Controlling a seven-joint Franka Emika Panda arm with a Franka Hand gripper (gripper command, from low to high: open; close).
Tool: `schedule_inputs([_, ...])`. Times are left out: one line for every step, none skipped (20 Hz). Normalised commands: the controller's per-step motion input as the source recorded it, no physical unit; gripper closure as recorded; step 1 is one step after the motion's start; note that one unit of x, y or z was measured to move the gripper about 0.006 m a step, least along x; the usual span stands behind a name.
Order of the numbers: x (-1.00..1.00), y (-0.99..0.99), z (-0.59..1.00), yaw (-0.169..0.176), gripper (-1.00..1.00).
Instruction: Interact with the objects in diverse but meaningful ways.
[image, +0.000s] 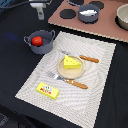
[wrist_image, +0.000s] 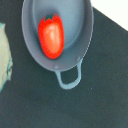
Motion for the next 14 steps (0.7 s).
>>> schedule_inputs([0.46,-0.3,-0.12,0.0,-1.0])
schedule_inputs([0.44,-0.24,-0.14,0.0,-1.0])
schedule_inputs([0.35,-0.21,-0.13,0.0,-1.0])
schedule_inputs([0.28,-0.21,-0.2,0.0,-1.0])
schedule_inputs([0.19,-0.19,-0.28,0.0,-1.0])
schedule_inputs([0.15,-0.19,-0.31,0.002,-1.0])
schedule_inputs([0.12,-0.15,-0.33,0.006,-1.0])
schedule_inputs([0.09,-0.12,-0.33,0.006,-1.0])
schedule_inputs([0.02,-0.07,-0.36,0.019,-1.0])
schedule_inputs([0.0,-0.05,-0.39,0.033,-1.0])
schedule_inputs([-0.05,-0.03,-0.4,0.046,-1.0])
schedule_inputs([-0.11,0.0,-0.41,0.048,-1.0])
schedule_inputs([-0.11,0.0,-0.41,0.052,-1.0])
schedule_inputs([-0.12,0.0,-0.41,0.056,-1.0])
